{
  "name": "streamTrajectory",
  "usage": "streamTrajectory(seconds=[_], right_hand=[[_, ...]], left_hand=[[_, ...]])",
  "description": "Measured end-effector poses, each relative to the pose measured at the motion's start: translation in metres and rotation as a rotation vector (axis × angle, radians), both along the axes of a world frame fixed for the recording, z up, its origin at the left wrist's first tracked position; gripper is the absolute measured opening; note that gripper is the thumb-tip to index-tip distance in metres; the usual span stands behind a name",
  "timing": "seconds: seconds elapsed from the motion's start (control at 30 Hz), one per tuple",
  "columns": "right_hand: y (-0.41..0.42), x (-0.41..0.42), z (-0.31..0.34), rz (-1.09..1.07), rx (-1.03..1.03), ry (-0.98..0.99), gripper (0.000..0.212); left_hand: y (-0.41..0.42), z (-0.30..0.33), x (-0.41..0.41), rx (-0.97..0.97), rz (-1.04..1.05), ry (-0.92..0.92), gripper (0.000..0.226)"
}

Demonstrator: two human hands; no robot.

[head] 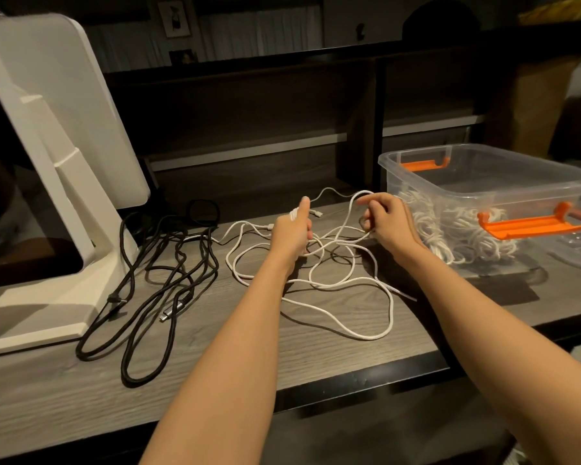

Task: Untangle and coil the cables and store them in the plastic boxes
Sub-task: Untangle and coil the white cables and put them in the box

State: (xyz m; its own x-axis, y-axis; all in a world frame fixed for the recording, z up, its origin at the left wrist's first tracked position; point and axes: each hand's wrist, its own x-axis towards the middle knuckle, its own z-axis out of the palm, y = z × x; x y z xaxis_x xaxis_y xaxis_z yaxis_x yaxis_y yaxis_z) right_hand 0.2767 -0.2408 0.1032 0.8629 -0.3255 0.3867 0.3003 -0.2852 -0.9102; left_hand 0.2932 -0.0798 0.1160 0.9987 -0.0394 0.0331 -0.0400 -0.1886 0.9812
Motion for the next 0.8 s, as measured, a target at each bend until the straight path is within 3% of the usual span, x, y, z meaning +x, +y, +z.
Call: streamTrajectory(seconds=[0.07,0.13,0.2,0.27,0.43,0.53,0.63,0.8], right_hand=[[0.000,0.001,-0.001,-0.013,-0.031,0.028,0.027],[0.002,0.002,-0.005,-0.050,-0.206,0.069,0.019],[0.002,0.004,-0.010,-0.092,-0.461,0.116,0.013],[0.003,0.003,-0.010,-0.113,-0.571,0.049,0.014],[0.007,-0.007,-0.001,-0.149,-0.610,-0.247,0.010],[0.008,-0.008,0.000,-0.048,-0.574,-0.137,0.020],[0.007,-0.010,0.002,-0.079,-0.534,-0.030,0.031],[0.005,-0.007,0.001,-0.015,-0.408,0.222,0.033]], left_hand=[[-0.002,-0.002,0.000,0.087,-0.046,-0.049,0.050],[-0.002,-0.004,-0.001,0.112,-0.085,-0.059,0.051],[-0.002,-0.005,0.000,0.078,-0.082,-0.056,0.051],[-0.002,-0.005,0.002,-0.019,-0.060,-0.028,0.049],[-0.003,-0.007,0.005,-0.084,-0.052,0.036,0.048],[-0.002,-0.006,0.001,-0.051,-0.123,0.047,0.045],[-0.004,-0.008,0.003,0.146,-0.123,-0.049,0.048],[-0.003,-0.011,0.009,0.429,-0.122,-0.196,0.057]])
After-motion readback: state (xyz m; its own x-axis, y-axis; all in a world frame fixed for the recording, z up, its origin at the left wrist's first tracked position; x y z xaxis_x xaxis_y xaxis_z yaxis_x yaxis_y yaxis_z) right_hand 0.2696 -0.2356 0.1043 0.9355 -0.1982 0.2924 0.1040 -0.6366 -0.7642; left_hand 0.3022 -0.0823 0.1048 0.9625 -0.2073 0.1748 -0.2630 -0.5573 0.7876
